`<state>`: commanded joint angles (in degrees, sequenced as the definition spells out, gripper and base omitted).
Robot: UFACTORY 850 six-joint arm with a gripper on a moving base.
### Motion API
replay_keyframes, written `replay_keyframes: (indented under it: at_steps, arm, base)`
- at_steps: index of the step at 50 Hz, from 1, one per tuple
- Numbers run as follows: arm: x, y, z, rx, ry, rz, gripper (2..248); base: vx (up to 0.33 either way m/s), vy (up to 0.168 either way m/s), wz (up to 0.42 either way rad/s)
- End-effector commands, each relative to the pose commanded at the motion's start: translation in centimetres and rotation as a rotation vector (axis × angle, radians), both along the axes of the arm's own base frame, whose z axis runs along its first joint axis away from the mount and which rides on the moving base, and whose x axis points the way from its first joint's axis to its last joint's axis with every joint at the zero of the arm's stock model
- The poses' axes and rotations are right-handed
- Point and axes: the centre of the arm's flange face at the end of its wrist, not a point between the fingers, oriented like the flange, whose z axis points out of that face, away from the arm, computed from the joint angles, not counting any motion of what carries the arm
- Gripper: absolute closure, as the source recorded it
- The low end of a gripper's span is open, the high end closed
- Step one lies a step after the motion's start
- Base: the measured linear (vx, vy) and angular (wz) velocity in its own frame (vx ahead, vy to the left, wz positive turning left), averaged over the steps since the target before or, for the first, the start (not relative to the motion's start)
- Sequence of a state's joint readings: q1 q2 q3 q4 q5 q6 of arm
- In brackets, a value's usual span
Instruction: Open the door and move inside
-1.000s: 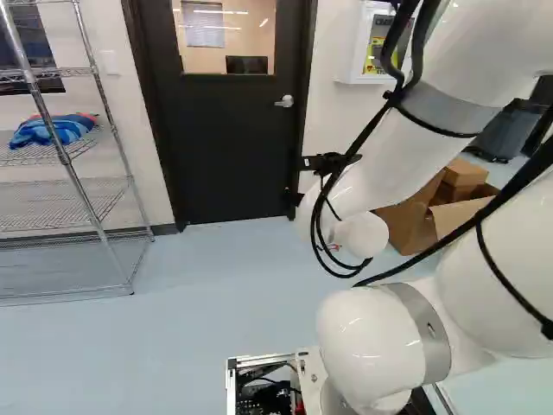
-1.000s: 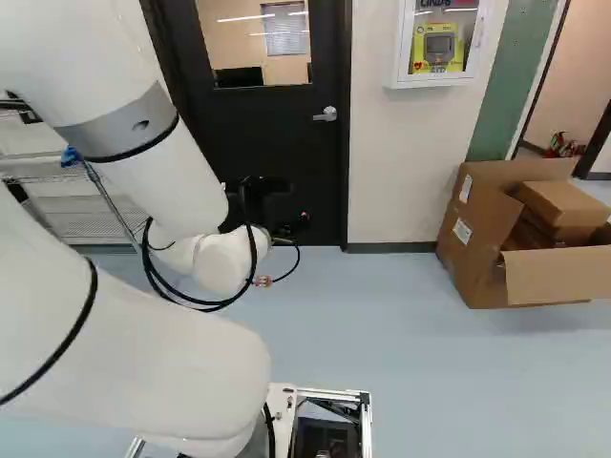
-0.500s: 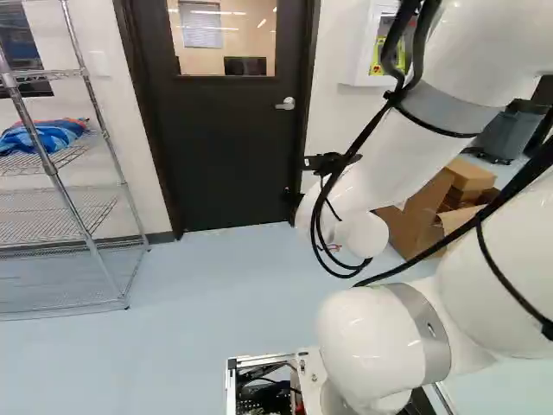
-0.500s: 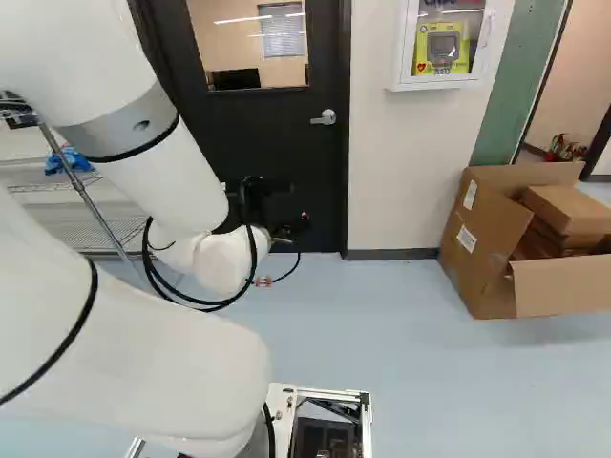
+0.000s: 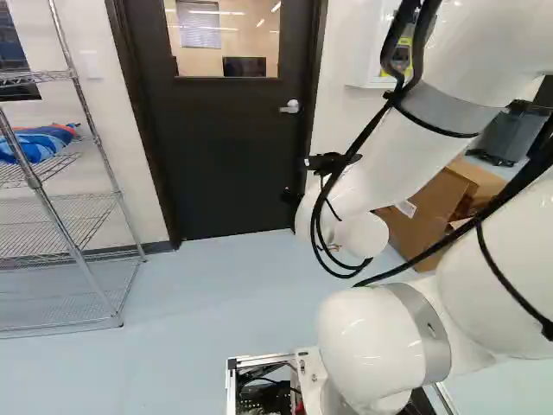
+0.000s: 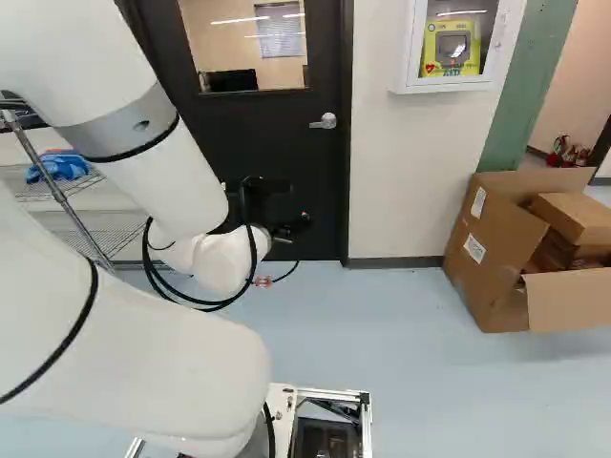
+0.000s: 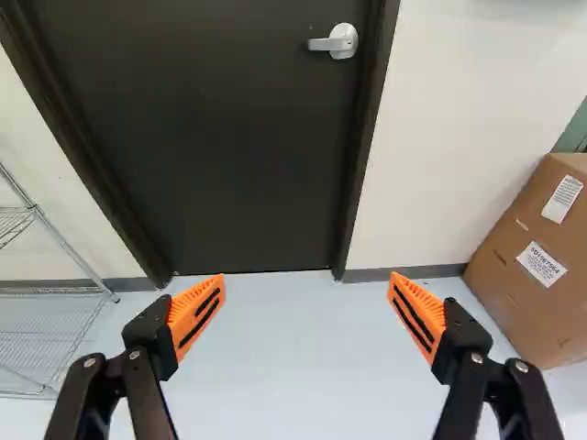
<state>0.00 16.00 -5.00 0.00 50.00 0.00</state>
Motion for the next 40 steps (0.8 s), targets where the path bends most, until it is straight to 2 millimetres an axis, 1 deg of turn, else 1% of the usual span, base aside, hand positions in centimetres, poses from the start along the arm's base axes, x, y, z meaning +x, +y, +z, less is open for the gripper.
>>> replay_keyframes:
  at_steps: [16,40]
  arm:
    - [0.0,0.0,0.0,0.0,0.0,0.0,3]
    - [0.0,0.0,0.0,0.0,0.0,0.0,3]
  base:
    - [0.169,0.036,-0.006]
    - [0.166,0.008,-0.004]
